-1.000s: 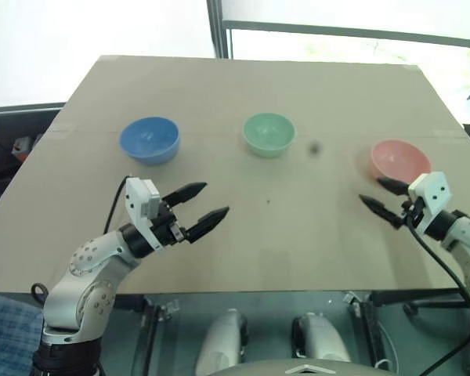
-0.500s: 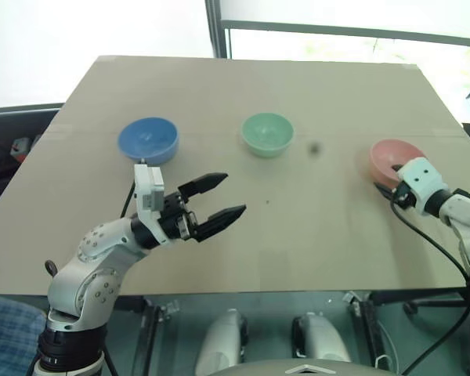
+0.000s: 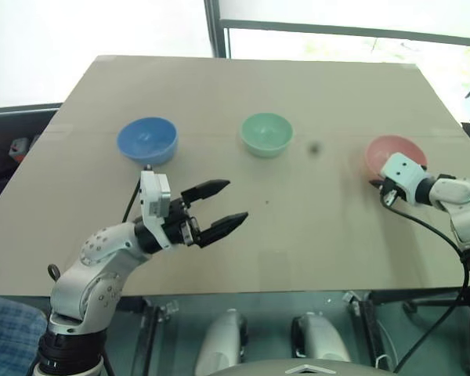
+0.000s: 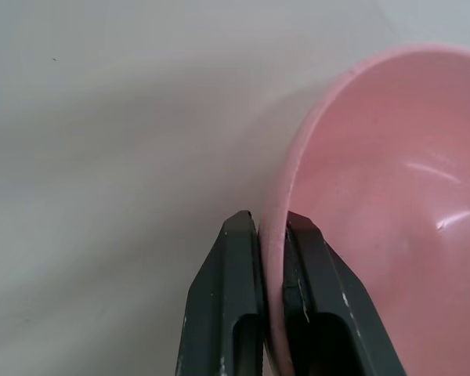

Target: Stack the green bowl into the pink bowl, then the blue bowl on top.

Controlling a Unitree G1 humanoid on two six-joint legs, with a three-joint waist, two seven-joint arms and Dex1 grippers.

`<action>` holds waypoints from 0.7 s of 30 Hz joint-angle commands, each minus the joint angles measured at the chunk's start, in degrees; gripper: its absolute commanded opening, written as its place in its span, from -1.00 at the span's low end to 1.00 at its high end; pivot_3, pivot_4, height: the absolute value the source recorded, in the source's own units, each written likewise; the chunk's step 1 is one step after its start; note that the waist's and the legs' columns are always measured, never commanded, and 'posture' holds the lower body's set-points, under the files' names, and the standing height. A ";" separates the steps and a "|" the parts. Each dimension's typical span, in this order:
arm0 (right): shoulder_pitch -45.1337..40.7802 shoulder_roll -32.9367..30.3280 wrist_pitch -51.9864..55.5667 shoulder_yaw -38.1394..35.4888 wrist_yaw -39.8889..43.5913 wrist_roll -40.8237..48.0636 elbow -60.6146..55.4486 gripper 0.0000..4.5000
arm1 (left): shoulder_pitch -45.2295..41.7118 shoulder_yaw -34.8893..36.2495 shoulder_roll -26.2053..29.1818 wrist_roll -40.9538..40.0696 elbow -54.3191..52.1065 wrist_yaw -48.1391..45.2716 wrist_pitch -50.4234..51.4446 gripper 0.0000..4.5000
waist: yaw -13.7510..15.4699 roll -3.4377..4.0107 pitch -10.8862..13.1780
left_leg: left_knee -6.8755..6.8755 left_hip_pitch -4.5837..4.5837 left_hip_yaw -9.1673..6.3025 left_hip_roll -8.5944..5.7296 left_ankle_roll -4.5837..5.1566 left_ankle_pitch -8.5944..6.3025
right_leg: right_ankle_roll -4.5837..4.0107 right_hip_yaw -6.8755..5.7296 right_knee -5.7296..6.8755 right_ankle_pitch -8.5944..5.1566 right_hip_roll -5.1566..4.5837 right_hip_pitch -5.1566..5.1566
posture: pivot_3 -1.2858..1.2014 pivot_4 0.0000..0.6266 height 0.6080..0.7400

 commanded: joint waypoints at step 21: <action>-3.98 15.69 38.53 17.13 3.69 9.98 -50.29 -0.97 | 4.28 6.63 5.39 11.74 14.17 -3.57 -11.41 1.00 | -0.07 0.03 0.01 | -0.03 -0.14 -0.11 0.03 -0.01 0.00 | -0.02 -0.15 0.03 -0.01 -0.02 -0.17 | 0.03 -0.52 1.00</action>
